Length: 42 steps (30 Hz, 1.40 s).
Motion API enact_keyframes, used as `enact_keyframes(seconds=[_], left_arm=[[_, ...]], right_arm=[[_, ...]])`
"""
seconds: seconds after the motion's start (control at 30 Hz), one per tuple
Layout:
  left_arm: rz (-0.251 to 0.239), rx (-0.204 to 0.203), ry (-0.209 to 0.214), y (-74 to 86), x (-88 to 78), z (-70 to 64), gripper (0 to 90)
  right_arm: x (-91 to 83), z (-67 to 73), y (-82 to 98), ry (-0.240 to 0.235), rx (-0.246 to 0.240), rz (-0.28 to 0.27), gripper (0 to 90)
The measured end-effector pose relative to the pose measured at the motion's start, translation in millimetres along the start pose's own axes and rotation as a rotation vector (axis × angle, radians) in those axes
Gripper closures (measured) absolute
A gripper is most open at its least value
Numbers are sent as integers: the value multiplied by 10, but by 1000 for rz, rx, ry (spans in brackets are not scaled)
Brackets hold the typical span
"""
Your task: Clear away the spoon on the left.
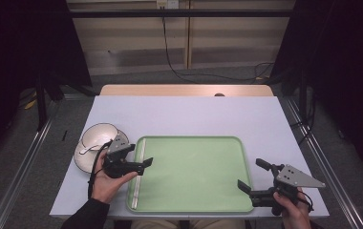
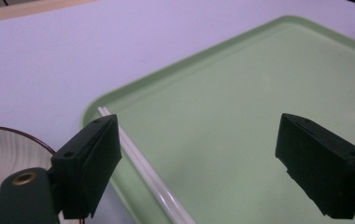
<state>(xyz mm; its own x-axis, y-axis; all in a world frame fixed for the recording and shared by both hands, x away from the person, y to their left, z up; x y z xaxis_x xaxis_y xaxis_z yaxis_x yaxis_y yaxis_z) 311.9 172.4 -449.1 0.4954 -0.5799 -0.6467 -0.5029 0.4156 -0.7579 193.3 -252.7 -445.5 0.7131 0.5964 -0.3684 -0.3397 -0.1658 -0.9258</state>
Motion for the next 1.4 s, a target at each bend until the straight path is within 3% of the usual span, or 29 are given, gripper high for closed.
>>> enact_keyframes(seconds=[0.07,0.23,0.4,0.5,0.53,0.63,0.8,0.83,0.9,0.97,1.0,1.07,1.1,1.17,1.23,1.4], left_arm=[[-13,-13,22,-5,-40,-3,159],[-40,-15,18,-8,-188,-5,165],[-52,-19,8,10,-328,55,121],[-50,-24,-23,-18,-419,85,97],[-54,-18,-46,-21,-456,107,117],[-67,-55,-42,-15,-548,212,131],[-96,-86,-79,50,-707,403,164],[-93,-103,-102,75,-748,481,151],[-97,-109,-103,90,-781,532,159],[-88,-118,-127,100,-845,610,202],[-96,-126,-140,104,-879,649,268],[-100,-144,-151,121,-937,734,289],[-98,-145,-164,136,-954,759,356],[-82,-138,-169,181,-974,813,355],[-77,-140,-180,233,-988,863,440],[-55,-148,-201,323,-1010,968,486]], right_arm=[[7,2,-3,2,-9,0,22],[1,0,-2,2,-5,-5,22],[-15,3,4,-1,-10,-3,22],[-17,-4,2,3,-4,-5,22],[-15,1,1,1,-5,-6,22],[-8,9,0,-2,-14,-2,22],[-11,6,2,0,-3,-1,22],[-10,7,1,-1,-6,-1,22],[-10,6,3,-2,-10,1,22],[-12,7,4,-1,-5,0,22],[-12,6,3,0,-4,-1,22],[-10,4,5,-2,-8,0,22],[-10,6,2,-2,-10,1,22],[-6,5,2,0,-12,0,22],[-1,4,2,0,-13,-1,22],[-4,12,3,-6,-4,0,22]])
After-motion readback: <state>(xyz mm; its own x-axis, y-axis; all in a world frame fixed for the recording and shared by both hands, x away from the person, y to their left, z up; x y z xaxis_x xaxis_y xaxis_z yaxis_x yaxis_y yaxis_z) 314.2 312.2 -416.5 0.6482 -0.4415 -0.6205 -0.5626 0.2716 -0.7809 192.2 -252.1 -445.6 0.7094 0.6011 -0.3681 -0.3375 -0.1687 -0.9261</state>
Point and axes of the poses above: each handheld gripper's, and its own axes: x roughly forward along the jaws, y roughly out of its underside, z roughly to its left, the point moved 2 cm from there along x, roughly forward along the jaws, and after that the axes turned 7 degrees about z, right-handed, at the moved point
